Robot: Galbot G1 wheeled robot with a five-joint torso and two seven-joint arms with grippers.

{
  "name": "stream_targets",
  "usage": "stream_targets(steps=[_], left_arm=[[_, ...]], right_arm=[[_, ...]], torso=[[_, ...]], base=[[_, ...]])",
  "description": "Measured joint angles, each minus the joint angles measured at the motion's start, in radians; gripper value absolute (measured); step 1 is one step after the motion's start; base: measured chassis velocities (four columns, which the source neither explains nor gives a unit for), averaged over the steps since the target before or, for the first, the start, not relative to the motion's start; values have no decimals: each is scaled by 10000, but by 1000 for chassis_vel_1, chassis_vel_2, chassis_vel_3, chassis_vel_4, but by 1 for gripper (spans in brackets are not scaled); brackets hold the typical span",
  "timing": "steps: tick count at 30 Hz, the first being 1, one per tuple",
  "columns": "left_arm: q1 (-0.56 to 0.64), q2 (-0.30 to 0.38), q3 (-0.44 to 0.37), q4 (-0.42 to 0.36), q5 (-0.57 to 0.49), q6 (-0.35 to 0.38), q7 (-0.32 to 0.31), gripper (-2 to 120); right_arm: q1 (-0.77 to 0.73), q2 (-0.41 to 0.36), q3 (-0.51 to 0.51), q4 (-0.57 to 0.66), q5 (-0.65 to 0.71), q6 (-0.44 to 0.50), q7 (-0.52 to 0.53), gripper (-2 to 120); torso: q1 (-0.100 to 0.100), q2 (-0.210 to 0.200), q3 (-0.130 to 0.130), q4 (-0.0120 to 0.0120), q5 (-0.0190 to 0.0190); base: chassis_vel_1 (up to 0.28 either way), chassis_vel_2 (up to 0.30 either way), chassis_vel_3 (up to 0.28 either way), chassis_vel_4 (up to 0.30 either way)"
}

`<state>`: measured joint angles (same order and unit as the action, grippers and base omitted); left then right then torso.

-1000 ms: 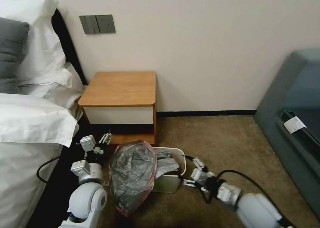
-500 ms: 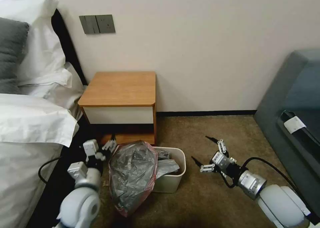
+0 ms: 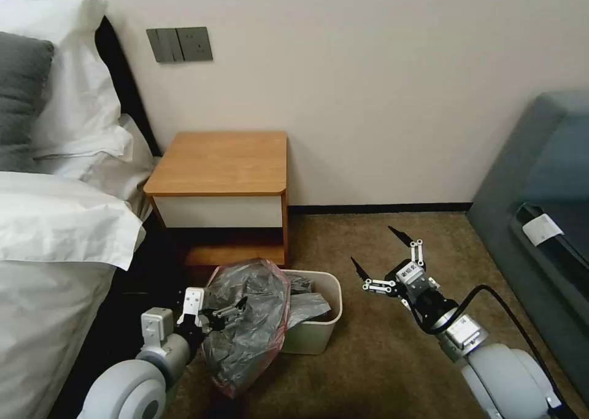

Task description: Pick up the garbage bag from the table and place it over the trash can.

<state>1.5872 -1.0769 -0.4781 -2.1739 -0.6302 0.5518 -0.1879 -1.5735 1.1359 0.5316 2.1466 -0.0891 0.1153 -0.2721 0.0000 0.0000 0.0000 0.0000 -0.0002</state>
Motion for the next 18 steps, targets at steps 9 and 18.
stream_targets(steps=[9, 18], left_arm=[[-917, -732, 498, 855, -404, -58, -287, 93], [-1244, -967, 615, 1010, -853, 6, -405, 87]], right_arm=[[-63, 76, -10, 99, -41, 59, 36, 100], [-185, 98, 70, 110, -63, 140, 72, 100]], torso=[[0, 0, 0, -1, 2], [0, 0, 0, 0, 2]], base=[[0, 0, 0, 0], [0, 0, 0, 0]])
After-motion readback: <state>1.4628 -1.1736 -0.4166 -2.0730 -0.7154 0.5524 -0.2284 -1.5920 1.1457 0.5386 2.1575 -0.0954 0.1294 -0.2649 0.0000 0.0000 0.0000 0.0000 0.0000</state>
